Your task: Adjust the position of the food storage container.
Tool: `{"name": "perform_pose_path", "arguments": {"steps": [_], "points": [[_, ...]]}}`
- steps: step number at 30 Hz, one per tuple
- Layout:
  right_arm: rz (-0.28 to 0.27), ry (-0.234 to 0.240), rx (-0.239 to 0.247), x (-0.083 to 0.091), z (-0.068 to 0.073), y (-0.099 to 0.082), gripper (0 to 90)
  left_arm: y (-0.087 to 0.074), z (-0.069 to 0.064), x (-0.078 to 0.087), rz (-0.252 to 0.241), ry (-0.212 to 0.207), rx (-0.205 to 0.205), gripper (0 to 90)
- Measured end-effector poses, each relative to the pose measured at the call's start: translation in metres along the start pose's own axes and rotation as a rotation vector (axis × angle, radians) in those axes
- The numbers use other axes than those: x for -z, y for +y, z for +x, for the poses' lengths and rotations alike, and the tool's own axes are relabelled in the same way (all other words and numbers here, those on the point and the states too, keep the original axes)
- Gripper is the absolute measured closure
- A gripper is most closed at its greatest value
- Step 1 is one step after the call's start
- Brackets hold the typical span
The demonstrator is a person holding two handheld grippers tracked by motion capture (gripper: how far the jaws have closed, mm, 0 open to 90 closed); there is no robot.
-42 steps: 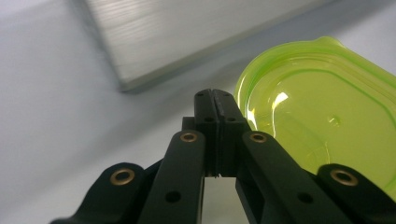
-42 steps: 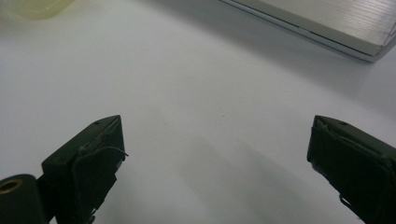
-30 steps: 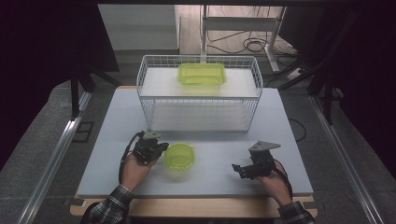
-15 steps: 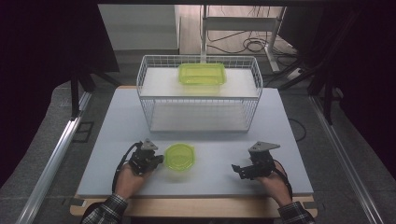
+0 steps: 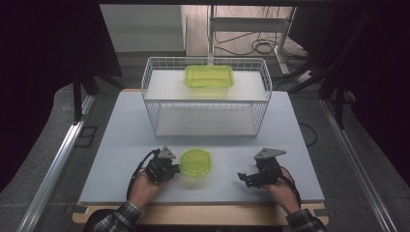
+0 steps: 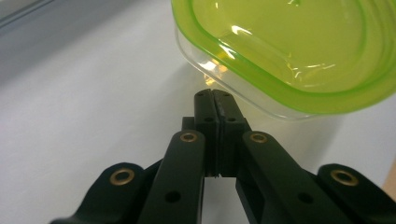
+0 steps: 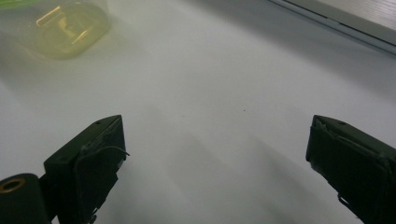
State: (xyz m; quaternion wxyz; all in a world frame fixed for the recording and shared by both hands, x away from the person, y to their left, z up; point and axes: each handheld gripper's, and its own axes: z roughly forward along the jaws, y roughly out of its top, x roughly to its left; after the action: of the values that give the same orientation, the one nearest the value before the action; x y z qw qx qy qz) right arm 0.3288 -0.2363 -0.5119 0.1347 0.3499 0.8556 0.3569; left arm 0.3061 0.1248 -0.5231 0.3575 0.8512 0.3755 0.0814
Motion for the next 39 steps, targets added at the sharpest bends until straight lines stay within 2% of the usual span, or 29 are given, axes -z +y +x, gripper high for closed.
{"name": "perform_pose_path", "arguments": {"steps": [5,11,14,16,20,25,31,35,39], "points": [[0.004,0.004,-0.001,-0.001,0.001,0.0,4.9,0.003,-0.008,-0.005,0.0,-0.031,-0.013,89.9],[0.01,0.009,0.0,-0.002,0.002,-0.001,4.9,0.009,-0.015,-0.011,-0.006,-0.041,-0.034,89.8],[0.006,0.019,0.005,-0.003,0.003,-0.001,4.9,0.008,-0.014,-0.008,-0.009,-0.034,-0.042,87.7],[0.002,0.025,0.007,-0.003,0.004,-0.001,4.9,0.005,-0.012,-0.003,-0.028,-0.02,-0.04,81.7],[-0.004,0.04,0.013,-0.003,0.005,0.0,4.9,0.0,-0.008,0.011,-0.073,0.019,-0.032,61.4],[-0.026,0.053,0.018,-0.001,0.006,0.0,4.8,-0.008,-0.006,0.021,-0.09,0.045,-0.005,42.9],[-0.032,0.05,0.008,0.0,0.005,0.0,4.4,-0.019,-0.009,0.025,-0.063,0.057,-0.032,22.4],[-0.035,0.048,0.008,0.0,0.005,0.0,4.3,-0.028,-0.013,0.025,-0.025,0.093,-0.057,12.8],[-0.027,0.045,0.013,-0.001,0.005,0.0,4.3,-0.033,-0.016,0.026,-0.012,0.121,-0.072,5.8]]}}
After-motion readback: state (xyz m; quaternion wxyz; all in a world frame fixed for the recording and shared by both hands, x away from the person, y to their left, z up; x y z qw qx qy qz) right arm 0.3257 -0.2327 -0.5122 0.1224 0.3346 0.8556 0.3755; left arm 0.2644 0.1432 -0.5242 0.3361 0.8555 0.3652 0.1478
